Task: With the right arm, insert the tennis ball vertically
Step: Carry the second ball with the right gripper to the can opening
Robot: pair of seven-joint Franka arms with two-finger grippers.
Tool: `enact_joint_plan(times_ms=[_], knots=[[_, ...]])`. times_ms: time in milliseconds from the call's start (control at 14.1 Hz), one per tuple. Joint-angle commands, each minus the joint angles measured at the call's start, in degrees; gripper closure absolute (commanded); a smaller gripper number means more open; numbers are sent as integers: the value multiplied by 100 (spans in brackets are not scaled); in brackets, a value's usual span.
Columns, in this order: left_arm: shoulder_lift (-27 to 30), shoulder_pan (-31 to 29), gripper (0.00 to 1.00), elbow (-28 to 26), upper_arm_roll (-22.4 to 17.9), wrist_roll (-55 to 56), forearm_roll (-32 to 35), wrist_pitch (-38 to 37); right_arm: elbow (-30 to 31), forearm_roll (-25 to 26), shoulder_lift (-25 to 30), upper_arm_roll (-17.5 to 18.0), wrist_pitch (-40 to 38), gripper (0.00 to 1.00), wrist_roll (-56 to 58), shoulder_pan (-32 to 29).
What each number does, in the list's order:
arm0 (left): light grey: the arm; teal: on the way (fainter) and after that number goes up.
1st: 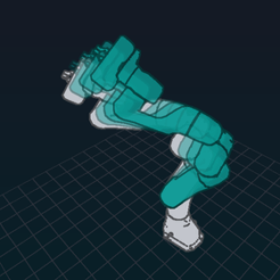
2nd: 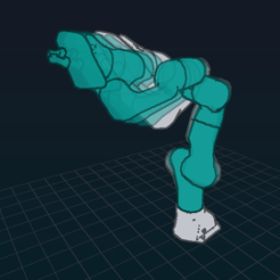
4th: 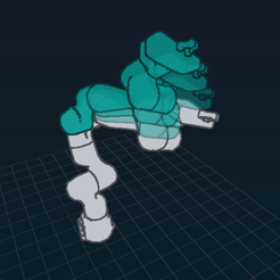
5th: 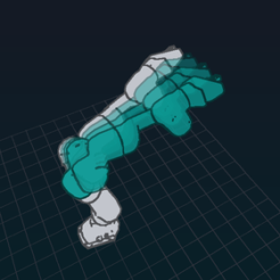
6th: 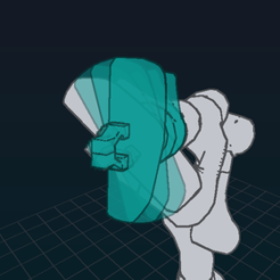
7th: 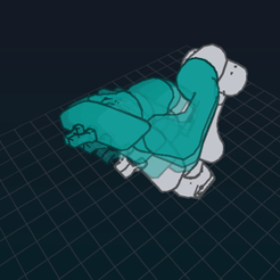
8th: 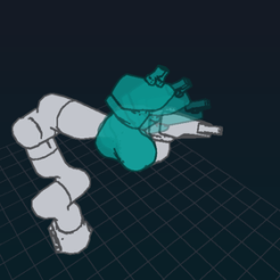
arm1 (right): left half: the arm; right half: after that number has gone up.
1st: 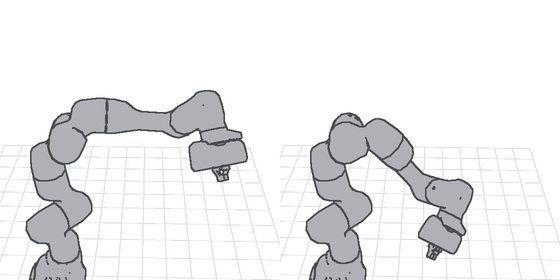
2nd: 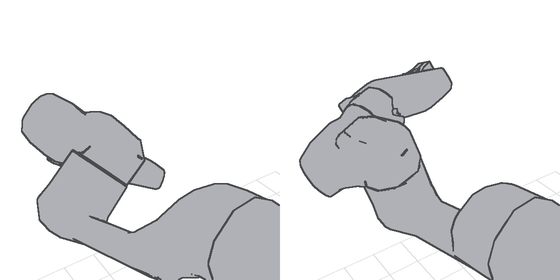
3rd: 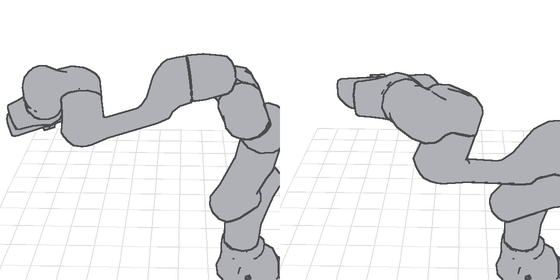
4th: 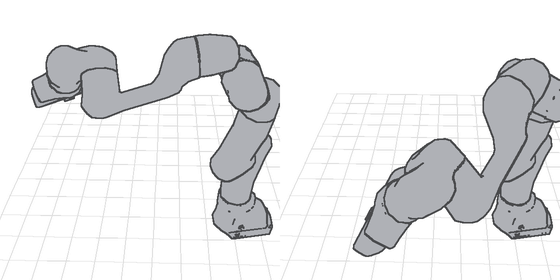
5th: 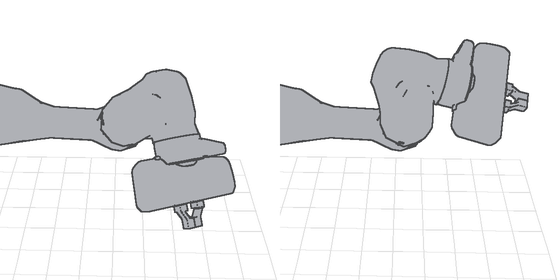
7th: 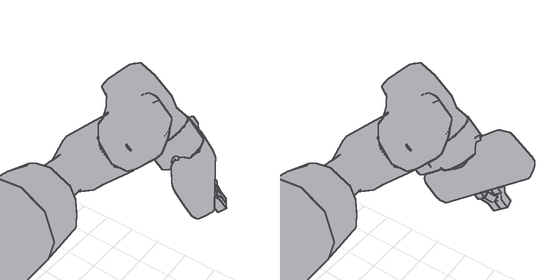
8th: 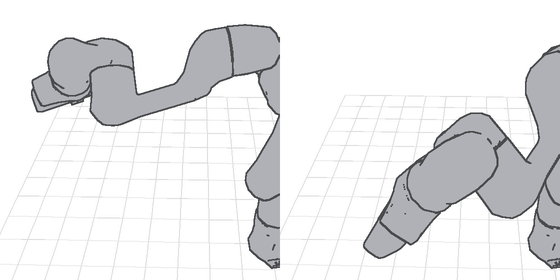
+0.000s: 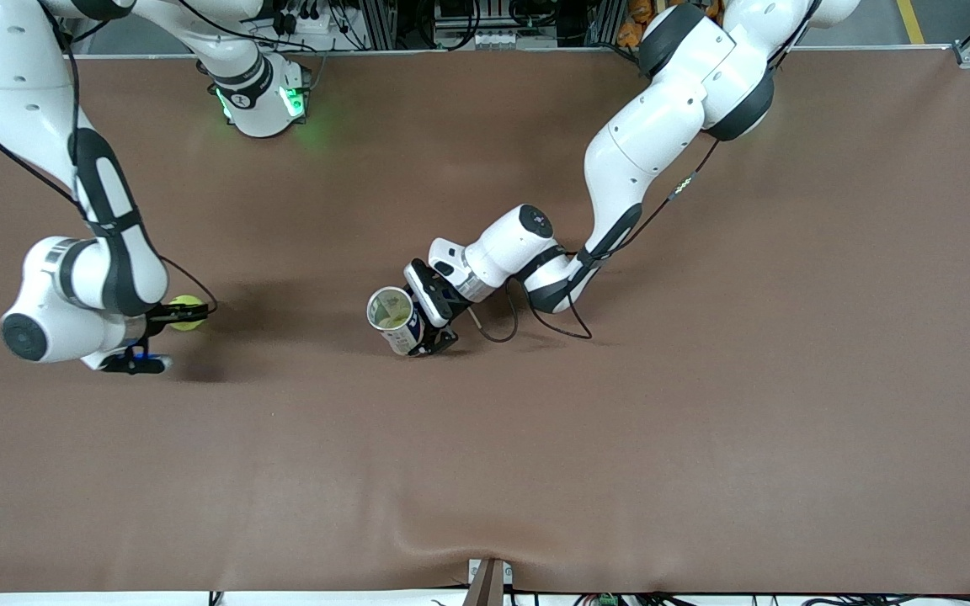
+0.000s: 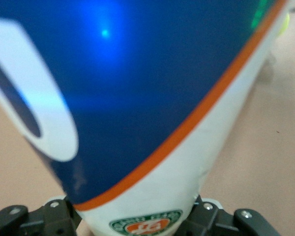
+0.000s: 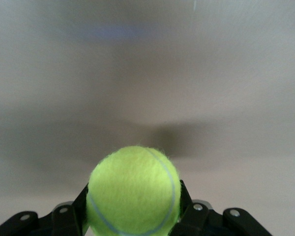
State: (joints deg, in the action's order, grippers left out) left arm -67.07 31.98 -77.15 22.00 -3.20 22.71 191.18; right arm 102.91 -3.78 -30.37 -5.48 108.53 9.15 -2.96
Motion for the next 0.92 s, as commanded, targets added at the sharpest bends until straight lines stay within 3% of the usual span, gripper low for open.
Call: enact_joint_plan(times_ms=[0,142,355,710,852], knots=[[-34,28,20,60,-91,-32,-30,25,-1119,9,304,100,-963,64,-53,163],[-25,28,20,60,-100,-32,-39,25,-1728,-567,304,91,-1185,64,-71,348],[-25,37,20,86,-100,-23,-48,25,-1879,-1553,304,91,-1212,64,-561,681],[-25,28,20,87,-100,-32,-48,25,-2231,-1722,225,100,-1168,64,-2852,1859],[-25,28,20,87,-100,-32,-39,25,-2266,-2142,190,91,-1046,64,-3749,2298]])
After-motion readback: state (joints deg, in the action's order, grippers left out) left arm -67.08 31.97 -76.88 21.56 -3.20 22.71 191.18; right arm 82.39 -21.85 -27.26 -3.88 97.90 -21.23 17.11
